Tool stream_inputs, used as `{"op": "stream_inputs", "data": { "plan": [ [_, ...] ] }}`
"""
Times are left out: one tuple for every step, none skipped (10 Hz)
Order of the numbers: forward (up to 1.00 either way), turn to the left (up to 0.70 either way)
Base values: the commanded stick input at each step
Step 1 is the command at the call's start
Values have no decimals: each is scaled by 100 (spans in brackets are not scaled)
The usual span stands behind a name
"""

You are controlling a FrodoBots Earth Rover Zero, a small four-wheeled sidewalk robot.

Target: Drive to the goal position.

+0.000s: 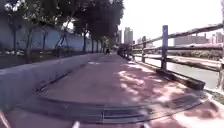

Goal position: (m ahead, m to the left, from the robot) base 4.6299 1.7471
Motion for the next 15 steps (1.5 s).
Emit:
{"op": "stream_inputs", "data": {
  "plan": [
    [100,0],
    [100,0],
    [100,0],
    [100,0],
    [100,0],
    [100,0],
    [100,0],
    [100,0],
    [100,0],
    [100,0],
    [100,0],
    [100,0],
    [100,0],
    [100,0],
    [100,0]
  ]
}}
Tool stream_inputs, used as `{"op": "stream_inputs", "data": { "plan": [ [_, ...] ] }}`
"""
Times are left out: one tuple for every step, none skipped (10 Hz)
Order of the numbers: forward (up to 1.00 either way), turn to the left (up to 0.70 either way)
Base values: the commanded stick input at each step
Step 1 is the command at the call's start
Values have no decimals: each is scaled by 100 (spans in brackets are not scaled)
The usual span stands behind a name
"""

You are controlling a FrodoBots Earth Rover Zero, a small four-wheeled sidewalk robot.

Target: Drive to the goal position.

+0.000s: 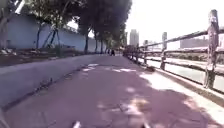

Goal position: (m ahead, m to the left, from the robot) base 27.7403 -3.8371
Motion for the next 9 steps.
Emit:
{"op": "stream_inputs", "data": {
  "plan": [
    [100,0],
    [100,0],
    [100,0],
    [100,0],
    [100,0],
    [100,0],
    [100,0],
    [100,-7],
    [100,-40]
  ]
}}
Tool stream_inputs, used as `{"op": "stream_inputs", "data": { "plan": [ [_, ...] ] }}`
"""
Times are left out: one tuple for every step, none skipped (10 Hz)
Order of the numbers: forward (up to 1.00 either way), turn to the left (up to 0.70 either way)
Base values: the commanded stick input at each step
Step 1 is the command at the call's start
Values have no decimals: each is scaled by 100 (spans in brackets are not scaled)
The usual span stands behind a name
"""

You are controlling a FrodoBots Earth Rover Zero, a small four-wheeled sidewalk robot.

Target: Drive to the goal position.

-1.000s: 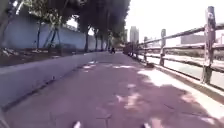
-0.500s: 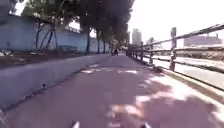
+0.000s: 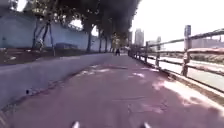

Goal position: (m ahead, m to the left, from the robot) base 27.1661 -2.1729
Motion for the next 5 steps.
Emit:
{"op": "stream_inputs", "data": {
  "plan": [
    [100,-40],
    [100,-38],
    [100,0],
    [100,0],
    [100,0]
  ]
}}
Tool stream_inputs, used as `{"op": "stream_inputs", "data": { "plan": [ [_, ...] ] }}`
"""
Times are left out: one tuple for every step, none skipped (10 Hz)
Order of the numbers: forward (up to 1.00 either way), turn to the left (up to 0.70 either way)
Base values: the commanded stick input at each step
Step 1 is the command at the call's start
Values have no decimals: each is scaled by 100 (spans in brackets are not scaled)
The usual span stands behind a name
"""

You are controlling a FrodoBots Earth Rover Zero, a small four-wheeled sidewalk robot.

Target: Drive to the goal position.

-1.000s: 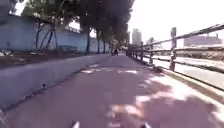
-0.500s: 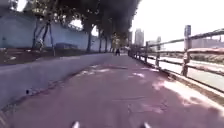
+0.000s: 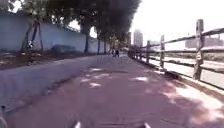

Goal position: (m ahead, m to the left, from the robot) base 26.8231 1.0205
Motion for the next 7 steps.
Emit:
{"op": "stream_inputs", "data": {
  "plan": [
    [100,0],
    [100,0],
    [100,0],
    [100,0],
    [100,0],
    [100,0],
    [100,0]
  ]
}}
